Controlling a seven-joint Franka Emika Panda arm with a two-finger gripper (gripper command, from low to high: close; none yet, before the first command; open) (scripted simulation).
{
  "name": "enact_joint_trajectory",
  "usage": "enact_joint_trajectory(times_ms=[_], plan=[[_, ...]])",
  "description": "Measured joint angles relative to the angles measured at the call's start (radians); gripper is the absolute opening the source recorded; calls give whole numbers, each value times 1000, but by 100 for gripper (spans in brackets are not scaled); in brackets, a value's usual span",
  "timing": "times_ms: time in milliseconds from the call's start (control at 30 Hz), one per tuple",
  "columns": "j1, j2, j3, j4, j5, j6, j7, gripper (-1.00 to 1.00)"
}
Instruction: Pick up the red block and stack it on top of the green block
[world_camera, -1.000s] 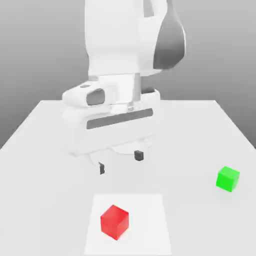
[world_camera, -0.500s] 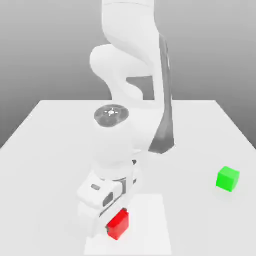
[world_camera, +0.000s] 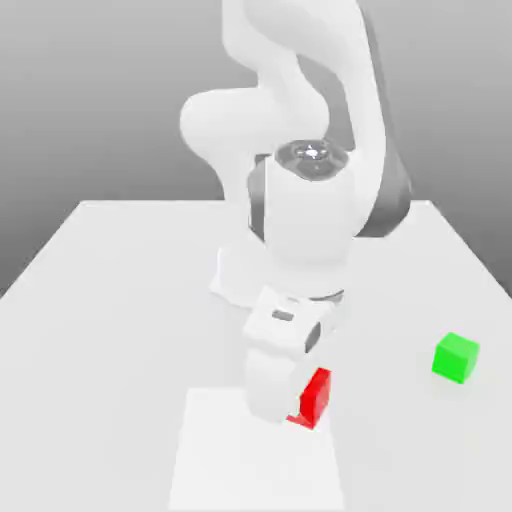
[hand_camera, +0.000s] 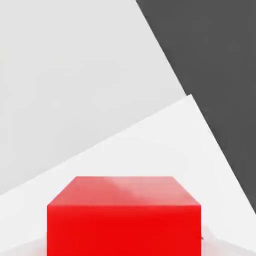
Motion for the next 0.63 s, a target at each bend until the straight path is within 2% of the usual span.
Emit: enact_joint_trajectory(times_ms=[300, 500, 533, 633], plan=[[357, -111, 185, -60, -20, -48, 258, -100], [388, 49, 182, -60, -85, 112, 336, -100], [391, 79, 176, -59, -97, 141, 345, 100], [391, 79, 176, -59, -97, 141, 345, 100]])
